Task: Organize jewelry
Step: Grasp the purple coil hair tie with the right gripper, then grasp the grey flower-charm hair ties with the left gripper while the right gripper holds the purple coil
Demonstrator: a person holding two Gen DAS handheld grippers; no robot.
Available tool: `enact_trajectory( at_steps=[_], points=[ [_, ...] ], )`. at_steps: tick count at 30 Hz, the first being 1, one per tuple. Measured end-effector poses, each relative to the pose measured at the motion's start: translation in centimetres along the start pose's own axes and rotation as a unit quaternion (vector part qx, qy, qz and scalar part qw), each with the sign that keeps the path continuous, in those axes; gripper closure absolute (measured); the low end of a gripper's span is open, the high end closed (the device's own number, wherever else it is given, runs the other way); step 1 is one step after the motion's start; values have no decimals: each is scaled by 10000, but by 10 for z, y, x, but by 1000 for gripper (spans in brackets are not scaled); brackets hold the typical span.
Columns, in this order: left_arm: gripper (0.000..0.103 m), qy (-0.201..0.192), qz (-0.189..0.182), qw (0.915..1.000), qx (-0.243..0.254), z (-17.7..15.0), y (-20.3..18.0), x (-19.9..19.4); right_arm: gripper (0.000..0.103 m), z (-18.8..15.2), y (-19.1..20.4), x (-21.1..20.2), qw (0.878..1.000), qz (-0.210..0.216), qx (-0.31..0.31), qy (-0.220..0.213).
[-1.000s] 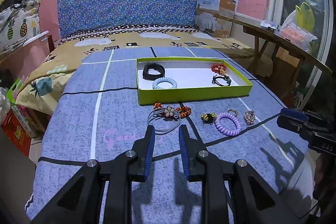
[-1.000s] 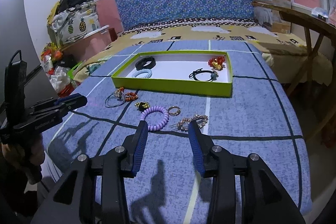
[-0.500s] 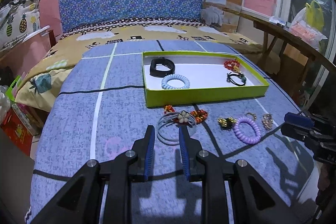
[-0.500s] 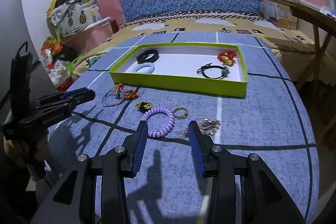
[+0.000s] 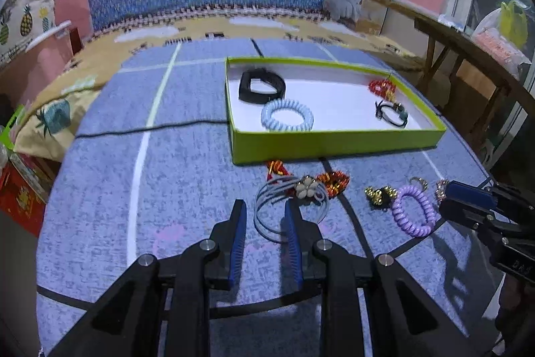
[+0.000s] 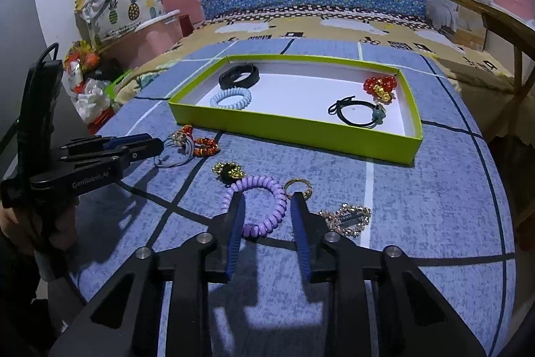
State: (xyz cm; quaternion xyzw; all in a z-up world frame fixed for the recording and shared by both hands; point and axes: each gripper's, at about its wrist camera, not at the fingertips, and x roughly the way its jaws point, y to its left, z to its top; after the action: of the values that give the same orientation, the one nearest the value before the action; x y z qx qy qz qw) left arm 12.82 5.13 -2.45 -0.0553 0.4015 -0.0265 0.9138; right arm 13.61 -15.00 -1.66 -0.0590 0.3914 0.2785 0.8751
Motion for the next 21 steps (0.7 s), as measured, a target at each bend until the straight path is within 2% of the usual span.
enact_trajectory(
  at_steps=[9, 13, 15, 17, 21],
  points=[
    [78, 251, 40, 9996, -120, 4, 1, 11, 79, 1, 5, 22, 9988, -165, -213, 413],
    [78, 266, 151, 9995, 2, 5, -4, 13, 79, 3, 5, 25, 9980, -241, -307, 488],
    [79, 273, 172, 9994, 111, 5, -9, 13, 83, 4, 7, 27, 9976, -295, -376, 500],
    [88, 273, 164, 9993, 182, 5, -11, 13, 93, 3, 7, 27, 9975, -313, -402, 495],
    [97, 262, 121, 9993, 232, 1, -14, 10, 93, 1, 6, 23, 9980, -287, -347, 451]
  ],
)
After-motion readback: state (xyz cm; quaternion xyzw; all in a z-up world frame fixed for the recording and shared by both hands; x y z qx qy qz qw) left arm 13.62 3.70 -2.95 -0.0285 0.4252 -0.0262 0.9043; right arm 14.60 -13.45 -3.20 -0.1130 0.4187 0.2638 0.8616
